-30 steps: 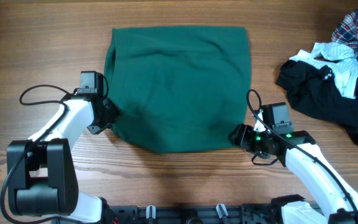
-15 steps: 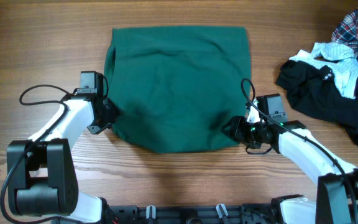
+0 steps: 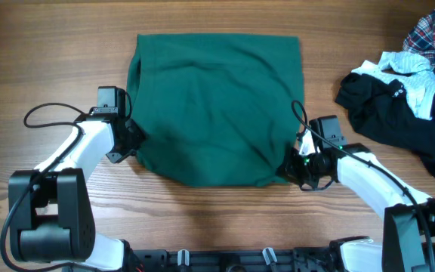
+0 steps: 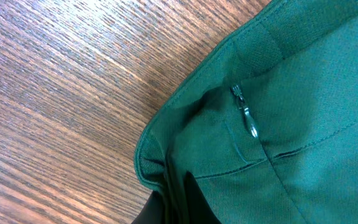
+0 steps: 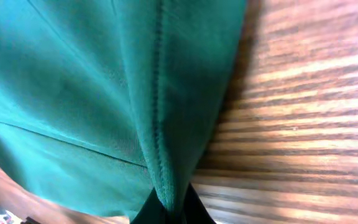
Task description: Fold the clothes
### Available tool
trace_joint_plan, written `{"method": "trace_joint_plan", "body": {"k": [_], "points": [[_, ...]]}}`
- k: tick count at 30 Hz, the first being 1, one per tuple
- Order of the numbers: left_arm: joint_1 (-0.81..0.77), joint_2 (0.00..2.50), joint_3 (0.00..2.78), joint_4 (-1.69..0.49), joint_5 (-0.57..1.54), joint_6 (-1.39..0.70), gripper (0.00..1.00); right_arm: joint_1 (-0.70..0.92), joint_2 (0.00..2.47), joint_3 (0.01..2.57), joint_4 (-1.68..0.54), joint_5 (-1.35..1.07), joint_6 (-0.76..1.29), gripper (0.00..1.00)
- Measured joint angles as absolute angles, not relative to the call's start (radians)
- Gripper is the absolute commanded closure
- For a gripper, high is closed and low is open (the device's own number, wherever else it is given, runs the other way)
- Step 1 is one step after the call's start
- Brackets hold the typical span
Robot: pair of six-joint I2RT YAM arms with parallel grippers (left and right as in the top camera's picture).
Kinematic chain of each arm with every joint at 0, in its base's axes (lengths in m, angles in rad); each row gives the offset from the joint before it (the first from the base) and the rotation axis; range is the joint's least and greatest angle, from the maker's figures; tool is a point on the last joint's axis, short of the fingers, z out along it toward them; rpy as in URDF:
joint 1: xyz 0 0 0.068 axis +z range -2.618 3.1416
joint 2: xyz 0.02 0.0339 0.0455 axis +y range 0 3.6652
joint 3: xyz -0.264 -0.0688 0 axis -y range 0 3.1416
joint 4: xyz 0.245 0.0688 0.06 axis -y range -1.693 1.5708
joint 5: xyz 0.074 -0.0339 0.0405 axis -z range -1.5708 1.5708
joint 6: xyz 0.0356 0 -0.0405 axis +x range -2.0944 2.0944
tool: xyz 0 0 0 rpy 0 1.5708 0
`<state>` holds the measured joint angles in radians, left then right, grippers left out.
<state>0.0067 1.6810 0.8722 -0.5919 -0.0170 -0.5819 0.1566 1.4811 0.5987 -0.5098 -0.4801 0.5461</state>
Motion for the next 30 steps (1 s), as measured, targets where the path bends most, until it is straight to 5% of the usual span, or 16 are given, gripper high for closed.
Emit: {"method": "trace_joint_plan", "body": {"k": [26,30], "points": [[0.007,1.68,0.87,-0.578,-0.017,-0.578,0.96,-0.008,1.481,0.834,-0.686,-0.366,0.414,0.85],[0.007,1.68,0.87,-0.578,-0.017,-0.578,0.96,-0.008,1.481,0.836,-0.777,-0.366,0.411,0.77]]}}
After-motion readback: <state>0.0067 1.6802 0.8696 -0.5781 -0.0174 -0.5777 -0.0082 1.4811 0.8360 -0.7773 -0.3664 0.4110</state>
